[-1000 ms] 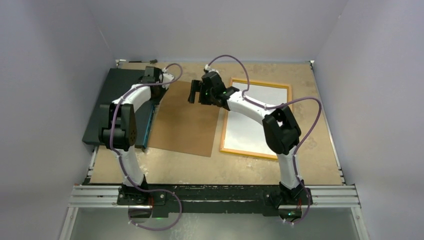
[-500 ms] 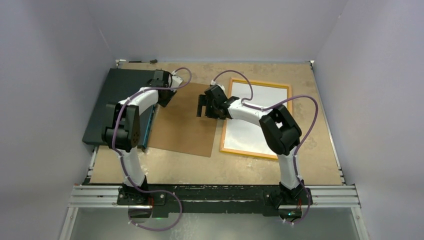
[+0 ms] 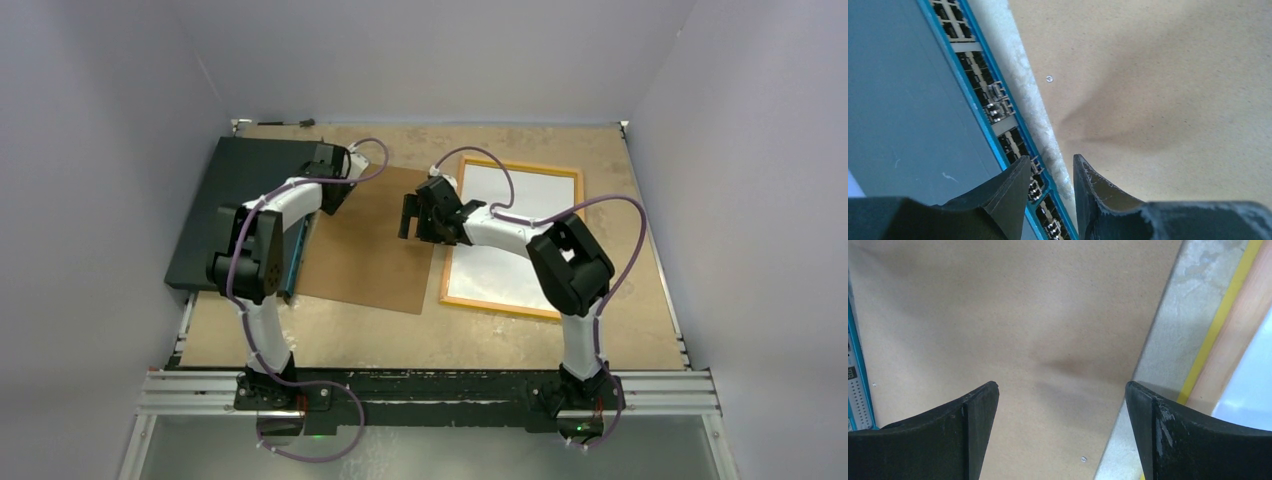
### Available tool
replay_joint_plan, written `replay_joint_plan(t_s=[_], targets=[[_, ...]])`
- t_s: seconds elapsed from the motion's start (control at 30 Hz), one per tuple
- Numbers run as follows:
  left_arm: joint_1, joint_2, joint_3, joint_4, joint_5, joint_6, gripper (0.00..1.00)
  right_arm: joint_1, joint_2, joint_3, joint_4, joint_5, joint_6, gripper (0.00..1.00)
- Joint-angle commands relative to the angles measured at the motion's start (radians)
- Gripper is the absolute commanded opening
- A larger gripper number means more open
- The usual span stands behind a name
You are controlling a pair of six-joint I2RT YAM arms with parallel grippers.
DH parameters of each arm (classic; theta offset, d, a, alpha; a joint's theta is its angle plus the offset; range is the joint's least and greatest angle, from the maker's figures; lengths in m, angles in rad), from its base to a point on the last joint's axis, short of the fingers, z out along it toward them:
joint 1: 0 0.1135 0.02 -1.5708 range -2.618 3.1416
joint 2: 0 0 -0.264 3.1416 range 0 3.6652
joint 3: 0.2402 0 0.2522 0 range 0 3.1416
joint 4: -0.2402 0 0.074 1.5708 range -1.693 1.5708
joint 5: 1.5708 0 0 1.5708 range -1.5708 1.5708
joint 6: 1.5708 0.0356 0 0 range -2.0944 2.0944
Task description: Put the photo into the frame
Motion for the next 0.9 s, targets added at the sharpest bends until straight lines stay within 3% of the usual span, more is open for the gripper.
replay_joint_plan(t_s=[0.0, 0.53, 0.63, 0.87], targets=[[0.004, 0.006, -0.006, 0.078, -0.085, 0.012, 0.35, -0.019, -0.038, -0.052, -0.047, 0.029, 0.029, 0.99], [-0.010, 0.090, -0.088, 0.189, -0.209, 0.070, 0.34, -0.051, -0.073, -0.118, -0.030, 0.031, 0.038, 0.99], [-0.013, 0.083, -0.090, 0.159, -0.137, 0.049, 0.34, -0.051, -0.061, -0.107, -0.025, 0.017, 0.042, 0.99], [-0.027, 0.102, -0.061, -0.013, 0.176, -0.123, 0.34, -0.051, -0.058, -0.088, -0.026, 0.020, 0.052, 0.99]])
